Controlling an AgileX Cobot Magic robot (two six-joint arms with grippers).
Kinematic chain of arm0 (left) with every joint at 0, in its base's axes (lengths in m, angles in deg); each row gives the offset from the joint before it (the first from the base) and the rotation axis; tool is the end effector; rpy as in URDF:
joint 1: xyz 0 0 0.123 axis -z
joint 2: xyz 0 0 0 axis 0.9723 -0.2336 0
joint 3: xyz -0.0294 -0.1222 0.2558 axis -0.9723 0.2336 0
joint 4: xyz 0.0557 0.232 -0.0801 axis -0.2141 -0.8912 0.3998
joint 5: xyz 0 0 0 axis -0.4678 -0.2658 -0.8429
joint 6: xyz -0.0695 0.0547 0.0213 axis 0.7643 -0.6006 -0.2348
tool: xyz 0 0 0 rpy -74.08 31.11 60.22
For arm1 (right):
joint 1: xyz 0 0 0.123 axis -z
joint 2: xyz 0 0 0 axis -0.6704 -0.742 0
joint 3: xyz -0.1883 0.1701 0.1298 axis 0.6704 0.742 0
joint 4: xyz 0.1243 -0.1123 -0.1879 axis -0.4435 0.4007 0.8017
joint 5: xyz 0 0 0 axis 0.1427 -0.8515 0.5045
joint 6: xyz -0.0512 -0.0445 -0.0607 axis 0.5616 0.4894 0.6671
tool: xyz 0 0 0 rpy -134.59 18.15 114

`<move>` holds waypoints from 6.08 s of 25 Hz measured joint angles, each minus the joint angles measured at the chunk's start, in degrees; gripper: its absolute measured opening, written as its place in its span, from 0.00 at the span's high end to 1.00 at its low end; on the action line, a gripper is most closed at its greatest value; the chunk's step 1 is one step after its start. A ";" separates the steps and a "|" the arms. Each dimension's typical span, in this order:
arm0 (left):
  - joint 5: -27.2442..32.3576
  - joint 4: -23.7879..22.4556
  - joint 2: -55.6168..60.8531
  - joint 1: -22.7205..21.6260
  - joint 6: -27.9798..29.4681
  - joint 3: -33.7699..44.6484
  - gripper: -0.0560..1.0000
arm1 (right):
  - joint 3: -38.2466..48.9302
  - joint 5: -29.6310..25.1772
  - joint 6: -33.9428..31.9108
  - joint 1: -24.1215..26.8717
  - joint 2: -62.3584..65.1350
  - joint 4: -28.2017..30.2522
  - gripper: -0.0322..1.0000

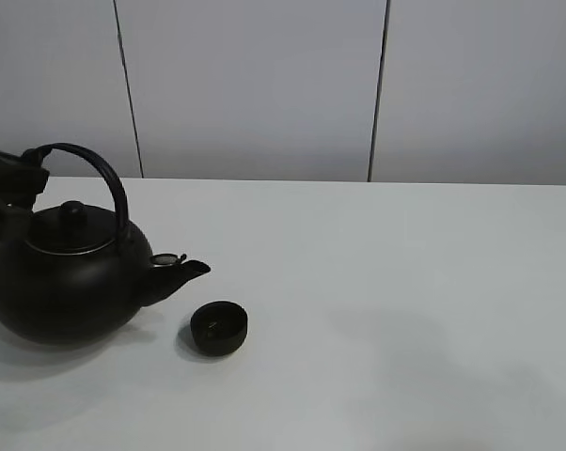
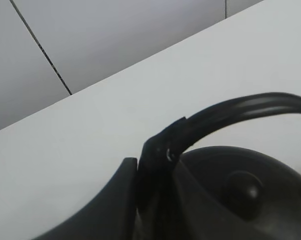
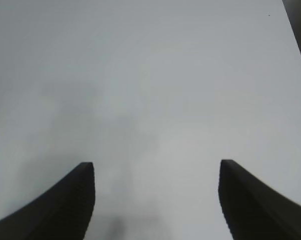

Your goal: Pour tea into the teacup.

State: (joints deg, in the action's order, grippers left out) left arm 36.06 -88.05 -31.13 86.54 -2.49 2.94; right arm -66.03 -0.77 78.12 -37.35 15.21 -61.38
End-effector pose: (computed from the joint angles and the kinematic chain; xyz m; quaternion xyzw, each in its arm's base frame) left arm 0.2523 -0.0651 0.1740 0.2855 0.7740 -0.0350 0.5640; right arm 0.0080 0.0047 0.2678 -0.0099 0.8825 -0.0111 0.4701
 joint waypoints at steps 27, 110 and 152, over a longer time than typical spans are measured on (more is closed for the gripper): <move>2.63 0.21 0.00 0.44 -9.14 -1.45 0.83 | 0.00 0.00 0.00 0.00 0.00 0.00 0.50; -16.58 -8.66 -3.14 -11.47 10.78 6.17 0.83 | 0.00 0.01 0.00 0.00 0.00 0.00 0.50; -28.13 -4.92 -12.52 -14.91 8.94 13.41 0.72 | 0.00 0.01 0.00 0.00 0.00 0.00 0.50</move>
State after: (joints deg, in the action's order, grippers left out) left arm 7.93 -92.96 -43.65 71.63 6.45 16.35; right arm -66.03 -0.75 78.12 -37.35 15.21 -61.38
